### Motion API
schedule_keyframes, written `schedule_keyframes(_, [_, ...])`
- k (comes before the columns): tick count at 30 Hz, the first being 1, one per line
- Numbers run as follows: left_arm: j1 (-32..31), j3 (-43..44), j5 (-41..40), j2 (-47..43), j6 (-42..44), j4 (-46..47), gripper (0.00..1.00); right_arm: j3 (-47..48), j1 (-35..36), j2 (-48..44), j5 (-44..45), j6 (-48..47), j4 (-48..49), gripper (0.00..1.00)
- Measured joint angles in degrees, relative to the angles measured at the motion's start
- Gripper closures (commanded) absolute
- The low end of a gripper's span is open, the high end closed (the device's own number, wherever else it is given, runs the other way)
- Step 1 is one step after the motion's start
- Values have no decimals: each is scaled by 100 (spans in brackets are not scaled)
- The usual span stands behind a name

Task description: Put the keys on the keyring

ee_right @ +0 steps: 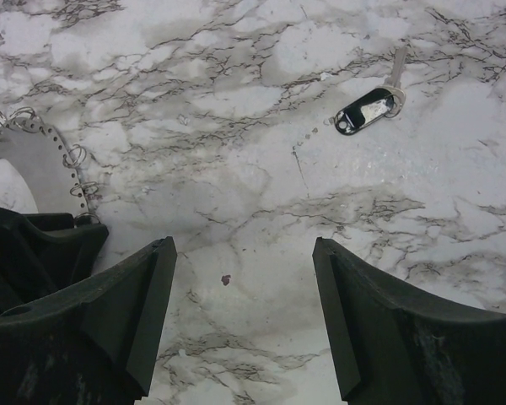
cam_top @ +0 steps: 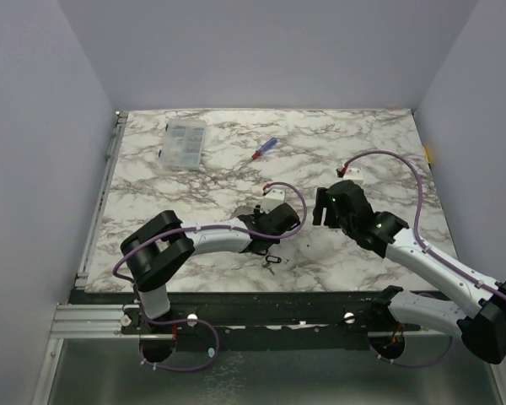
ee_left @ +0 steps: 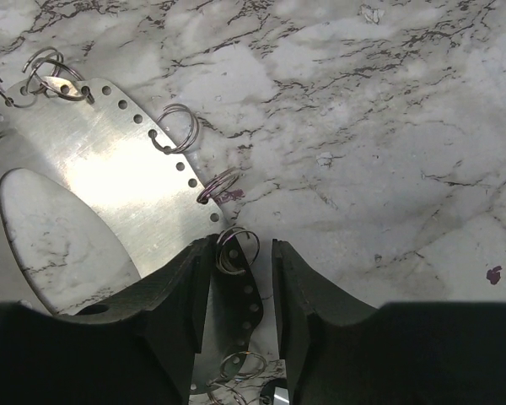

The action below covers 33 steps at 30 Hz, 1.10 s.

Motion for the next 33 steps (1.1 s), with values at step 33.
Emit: schedule_keyframes(33, [-219,463,-356,332,315,-286,100,-85,0,-2,-66,-2,-4,24])
